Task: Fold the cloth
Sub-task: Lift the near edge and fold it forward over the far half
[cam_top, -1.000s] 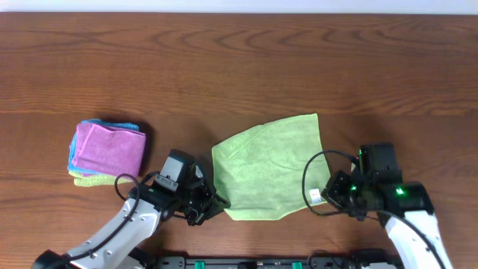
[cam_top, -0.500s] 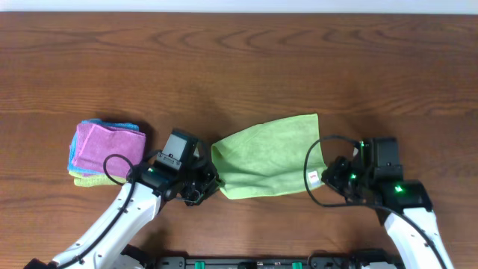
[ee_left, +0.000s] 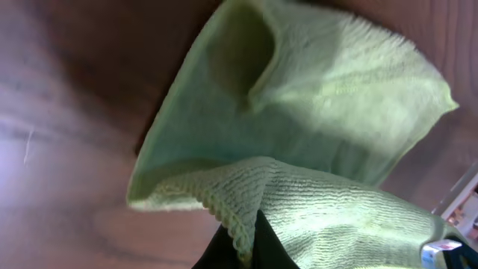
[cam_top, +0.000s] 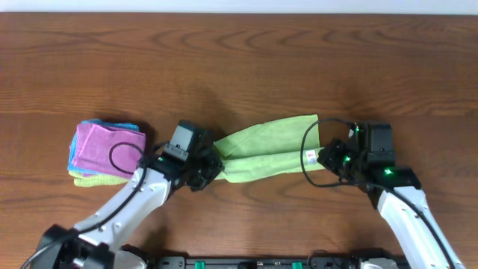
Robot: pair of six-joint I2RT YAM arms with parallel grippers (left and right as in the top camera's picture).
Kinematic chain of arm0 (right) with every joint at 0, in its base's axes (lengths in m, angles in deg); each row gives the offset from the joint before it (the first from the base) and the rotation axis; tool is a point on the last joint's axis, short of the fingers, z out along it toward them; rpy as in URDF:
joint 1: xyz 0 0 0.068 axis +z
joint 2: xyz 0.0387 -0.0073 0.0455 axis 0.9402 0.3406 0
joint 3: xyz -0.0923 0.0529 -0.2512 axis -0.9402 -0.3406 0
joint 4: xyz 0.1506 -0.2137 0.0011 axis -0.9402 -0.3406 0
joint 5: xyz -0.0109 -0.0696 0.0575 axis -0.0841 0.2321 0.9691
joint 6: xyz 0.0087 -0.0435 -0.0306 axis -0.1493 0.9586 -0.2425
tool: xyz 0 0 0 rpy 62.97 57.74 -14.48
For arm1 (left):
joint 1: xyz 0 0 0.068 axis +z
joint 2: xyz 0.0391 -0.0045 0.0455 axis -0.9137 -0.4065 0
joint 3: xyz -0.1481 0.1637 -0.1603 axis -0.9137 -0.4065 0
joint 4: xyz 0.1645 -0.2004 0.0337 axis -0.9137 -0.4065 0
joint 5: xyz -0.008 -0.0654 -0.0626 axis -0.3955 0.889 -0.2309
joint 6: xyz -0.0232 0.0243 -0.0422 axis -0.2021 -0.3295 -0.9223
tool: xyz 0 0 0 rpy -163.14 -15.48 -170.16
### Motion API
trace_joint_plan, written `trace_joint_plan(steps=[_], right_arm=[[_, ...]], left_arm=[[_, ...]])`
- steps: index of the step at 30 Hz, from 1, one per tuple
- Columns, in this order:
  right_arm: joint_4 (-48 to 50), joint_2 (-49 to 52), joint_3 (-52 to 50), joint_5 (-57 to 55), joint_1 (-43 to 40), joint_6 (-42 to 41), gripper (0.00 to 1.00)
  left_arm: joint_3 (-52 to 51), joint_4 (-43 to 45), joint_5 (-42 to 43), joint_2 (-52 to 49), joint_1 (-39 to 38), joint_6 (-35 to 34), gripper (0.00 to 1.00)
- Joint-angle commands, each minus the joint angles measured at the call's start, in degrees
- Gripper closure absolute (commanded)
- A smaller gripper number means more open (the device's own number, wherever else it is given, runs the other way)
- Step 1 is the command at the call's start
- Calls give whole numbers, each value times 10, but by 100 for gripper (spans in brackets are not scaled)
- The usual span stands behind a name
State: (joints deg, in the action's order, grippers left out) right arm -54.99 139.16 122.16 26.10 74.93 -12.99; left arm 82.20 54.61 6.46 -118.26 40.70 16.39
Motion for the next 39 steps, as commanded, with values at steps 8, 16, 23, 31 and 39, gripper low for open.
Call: trace_joint_plan(steps=[8, 16, 23, 31, 39], right_arm=[[100, 51, -1, -19, 9, 16, 99], [181, 108, -1, -28, 9, 18, 99], [223, 137, -1, -44, 9, 20, 99], [251, 155, -1, -66, 9, 31, 99], [297, 198, -1, -82, 9, 37, 99]], left_arm=[[86, 17, -59, -59, 25, 56, 94], [108, 30, -83, -96, 26, 75, 94], [109, 49, -115, -110, 26, 84, 94], [109, 92, -115, -150, 25, 87, 94], [109, 105, -137, -163, 25, 96, 94]])
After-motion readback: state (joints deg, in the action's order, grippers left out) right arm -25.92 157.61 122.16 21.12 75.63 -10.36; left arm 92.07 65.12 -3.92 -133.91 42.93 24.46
